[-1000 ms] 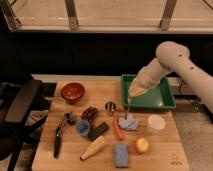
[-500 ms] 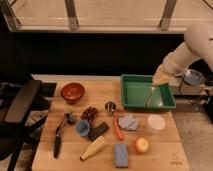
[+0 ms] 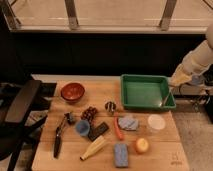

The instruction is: Place fork in paper cup

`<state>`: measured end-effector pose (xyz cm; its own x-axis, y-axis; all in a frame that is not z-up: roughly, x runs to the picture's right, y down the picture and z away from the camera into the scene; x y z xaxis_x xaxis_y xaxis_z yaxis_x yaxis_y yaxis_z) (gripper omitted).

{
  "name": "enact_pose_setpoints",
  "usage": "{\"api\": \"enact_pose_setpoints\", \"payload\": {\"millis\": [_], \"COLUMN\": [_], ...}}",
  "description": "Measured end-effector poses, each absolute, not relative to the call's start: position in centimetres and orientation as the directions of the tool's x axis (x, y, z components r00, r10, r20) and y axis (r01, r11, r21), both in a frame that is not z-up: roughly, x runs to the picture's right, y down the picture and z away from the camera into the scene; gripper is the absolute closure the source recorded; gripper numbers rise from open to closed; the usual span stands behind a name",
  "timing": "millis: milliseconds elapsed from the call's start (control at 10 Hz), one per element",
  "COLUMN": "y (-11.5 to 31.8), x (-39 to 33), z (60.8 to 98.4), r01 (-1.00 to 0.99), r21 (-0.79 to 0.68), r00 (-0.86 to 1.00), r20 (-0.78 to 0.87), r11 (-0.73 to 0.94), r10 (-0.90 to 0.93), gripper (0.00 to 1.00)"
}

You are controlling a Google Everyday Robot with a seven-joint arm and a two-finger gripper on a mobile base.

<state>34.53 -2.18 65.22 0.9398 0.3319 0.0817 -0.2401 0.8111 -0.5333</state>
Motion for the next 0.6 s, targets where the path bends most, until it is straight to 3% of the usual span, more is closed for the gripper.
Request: {"api": "enact_pose_setpoints", "payload": {"millis": [600], "y": [3.2], "x": [32.4], "z": [66.0], "r01": [-0.225], "r21": [-0.558], "r00": [0.936], "r20": [0.104], "r11": [0.799], "r10": [0.336], "gripper": [1.00]}}
